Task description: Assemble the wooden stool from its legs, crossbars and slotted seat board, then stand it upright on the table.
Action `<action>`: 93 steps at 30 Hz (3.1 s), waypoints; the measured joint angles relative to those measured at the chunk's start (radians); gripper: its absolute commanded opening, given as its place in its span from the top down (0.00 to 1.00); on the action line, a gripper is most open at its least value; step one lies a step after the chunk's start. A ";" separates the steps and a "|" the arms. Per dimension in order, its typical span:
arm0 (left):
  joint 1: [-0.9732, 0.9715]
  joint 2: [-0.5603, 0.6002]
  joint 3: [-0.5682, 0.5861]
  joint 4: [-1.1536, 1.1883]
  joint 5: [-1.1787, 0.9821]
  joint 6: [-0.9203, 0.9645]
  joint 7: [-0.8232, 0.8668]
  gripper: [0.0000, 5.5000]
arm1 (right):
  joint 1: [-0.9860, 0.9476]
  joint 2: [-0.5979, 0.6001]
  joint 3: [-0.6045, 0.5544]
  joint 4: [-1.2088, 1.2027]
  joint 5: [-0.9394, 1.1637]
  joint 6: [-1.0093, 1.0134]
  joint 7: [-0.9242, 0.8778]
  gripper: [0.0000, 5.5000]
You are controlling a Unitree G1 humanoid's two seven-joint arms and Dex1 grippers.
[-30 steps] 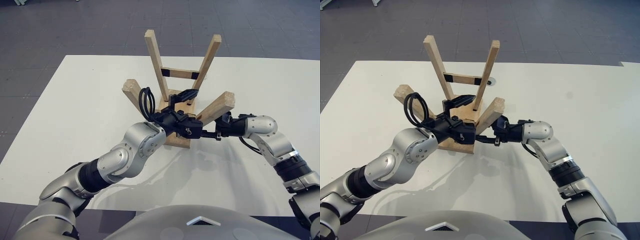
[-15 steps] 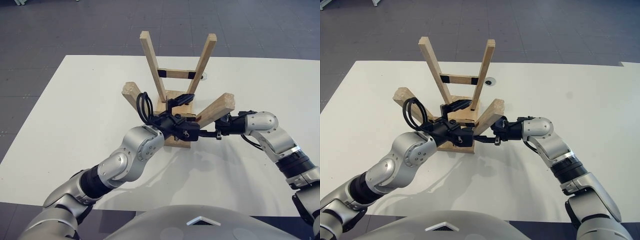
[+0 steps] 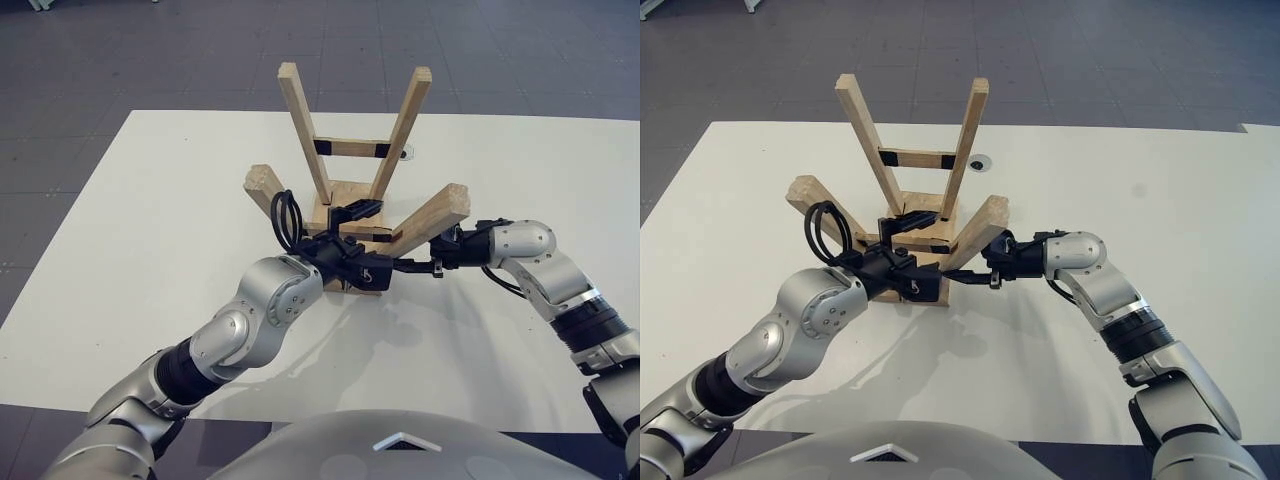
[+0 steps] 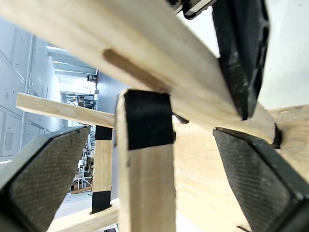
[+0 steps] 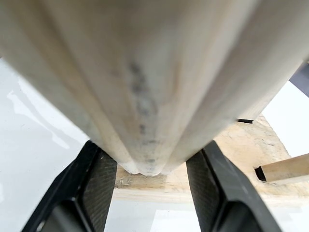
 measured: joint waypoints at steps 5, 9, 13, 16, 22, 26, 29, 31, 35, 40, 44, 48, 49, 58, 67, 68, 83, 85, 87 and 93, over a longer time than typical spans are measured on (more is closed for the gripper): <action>-0.019 0.000 0.070 -0.100 -0.017 0.053 -0.159 0.14 | -0.003 0.003 0.000 0.006 0.000 0.000 0.003 0.63; -0.036 0.015 0.104 -0.193 -0.063 0.147 -0.349 0.14 | -0.012 0.008 0.000 0.019 0.000 0.000 0.014 0.63; -0.102 0.027 0.182 -0.265 -0.229 0.284 -0.534 0.14 | -0.018 0.010 0.000 0.028 0.000 0.000 0.021 0.63; -0.314 -0.029 0.399 -0.213 -0.404 0.456 -0.589 0.14 | -0.034 0.024 0.000 0.056 0.001 0.000 0.032 0.63; -0.572 -0.083 0.673 -0.112 -0.576 0.661 -0.551 0.14 | -0.099 0.069 0.004 0.160 0.001 -0.001 0.063 0.63; -0.629 -0.087 0.725 -0.091 -0.638 0.740 -0.495 0.14 | -0.129 0.075 0.016 0.191 0.001 -0.002 0.086 0.63; -0.624 -0.074 0.695 -0.094 -0.639 0.750 -0.442 0.14 | -0.133 0.075 0.017 0.194 0.001 -0.002 0.090 0.63; -0.595 -0.062 0.637 -0.115 -0.638 0.749 -0.410 0.14 | -0.133 0.075 0.018 0.194 0.001 -0.003 0.090 0.63; -0.450 -0.031 0.451 -0.192 -0.639 0.746 -0.354 0.14 | -0.133 0.075 0.018 0.194 0.001 -0.003 0.091 0.63; -0.365 -0.024 0.318 -0.239 -0.642 0.746 -0.290 0.14 | -0.150 0.076 0.029 0.209 0.001 -0.007 0.102 0.63; -0.363 -0.008 0.267 -0.259 -0.639 0.743 -0.255 0.14 | -0.193 0.086 0.059 0.259 0.000 -0.036 0.121 0.63; -0.351 0.080 0.151 -0.260 -0.578 0.666 -0.216 0.14 | -0.213 0.089 0.078 0.280 0.000 -0.041 0.126 0.63; -0.345 0.103 0.107 -0.260 -0.550 0.637 -0.208 0.14 | -0.216 0.089 0.082 0.282 0.000 -0.041 0.126 0.63; -0.327 0.160 -0.050 -0.260 -0.480 0.551 -0.197 0.14 | -0.280 0.114 0.136 0.358 -0.003 -0.046 0.152 0.63; -0.356 0.053 0.145 -0.242 -0.558 0.621 -0.196 0.14 | -0.348 0.166 0.144 0.517 -0.002 -0.112 0.237 0.63; -0.396 0.004 0.225 -0.222 -0.582 0.646 -0.193 0.14 | -0.350 0.169 0.144 0.524 -0.002 -0.115 0.240 0.63; -0.735 -0.203 1.094 0.125 -0.676 0.738 0.202 0.14 | -0.361 0.171 0.164 0.523 -0.002 -0.141 0.233 0.63; -0.690 -0.191 1.141 0.144 -0.671 0.731 0.243 0.14 | -0.352 0.152 0.172 0.476 -0.002 -0.135 0.216 0.63; -0.647 -0.188 1.172 0.158 -0.665 0.728 0.274 0.14 | -0.350 0.137 0.175 0.438 -0.002 -0.114 0.208 0.63; -0.499 -0.186 1.212 0.173 -0.655 0.715 0.353 0.14 | -0.359 0.122 0.187 0.401 -0.002 -0.079 0.202 0.63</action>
